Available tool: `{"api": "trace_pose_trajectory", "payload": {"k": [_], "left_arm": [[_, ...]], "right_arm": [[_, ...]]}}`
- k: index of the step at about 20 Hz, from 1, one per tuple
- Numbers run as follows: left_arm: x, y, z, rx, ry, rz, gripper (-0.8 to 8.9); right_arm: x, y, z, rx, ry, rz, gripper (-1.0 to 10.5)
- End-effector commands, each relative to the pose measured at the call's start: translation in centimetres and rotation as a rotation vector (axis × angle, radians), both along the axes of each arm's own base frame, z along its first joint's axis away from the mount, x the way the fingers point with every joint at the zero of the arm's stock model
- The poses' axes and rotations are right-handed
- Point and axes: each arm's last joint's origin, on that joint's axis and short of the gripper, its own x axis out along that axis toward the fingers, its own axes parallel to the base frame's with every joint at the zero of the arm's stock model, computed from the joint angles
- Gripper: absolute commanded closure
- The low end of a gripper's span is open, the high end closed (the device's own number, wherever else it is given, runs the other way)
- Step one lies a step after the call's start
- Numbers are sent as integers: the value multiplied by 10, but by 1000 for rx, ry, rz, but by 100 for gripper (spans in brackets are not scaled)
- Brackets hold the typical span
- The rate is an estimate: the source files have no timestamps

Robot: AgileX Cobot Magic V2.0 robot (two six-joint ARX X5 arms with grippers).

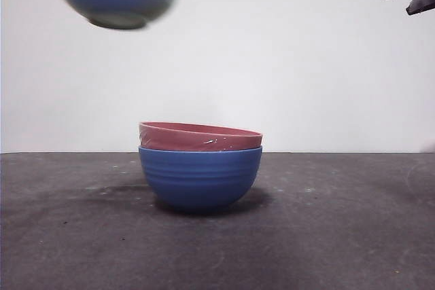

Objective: Pick up the green bowl on the top,put the green bowl on the left,pick up the red bowl in the middle,put the red bowl on the right

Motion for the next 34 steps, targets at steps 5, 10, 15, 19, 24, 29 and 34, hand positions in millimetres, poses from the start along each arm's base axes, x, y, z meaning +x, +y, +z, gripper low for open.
{"api": "trace_pose_trajectory", "payload": {"k": [5, 10, 15, 19, 24, 29, 34], "left_arm": [[-15, 18, -83, 32, 64, 171, 822], [-4, 10, -167, 29, 76, 223, 822], [-9, 15, -216, 27, 46, 236, 822], [-12, 17, -226, 35, 60, 233, 816], [-12, 17, -219, 40, 85, 273, 623], [-10, 15, -176, -10, 94, 336, 468], [-25, 33, -111, -114, -27, 379, 468]], "right_arm": [[1, 1, 1, -8, -10, 4, 729], [1, 1, 1, -7, -10, 4, 729], [1, 1, 1, -7, -10, 4, 729], [2, 1, 1, -6, -15, 4, 726], [1, 1, 1, -3, -16, 12, 719], [5, 12, 14, -3, -39, 63, 635], [25, 51, 34, -49, -15, 248, 635]]}}
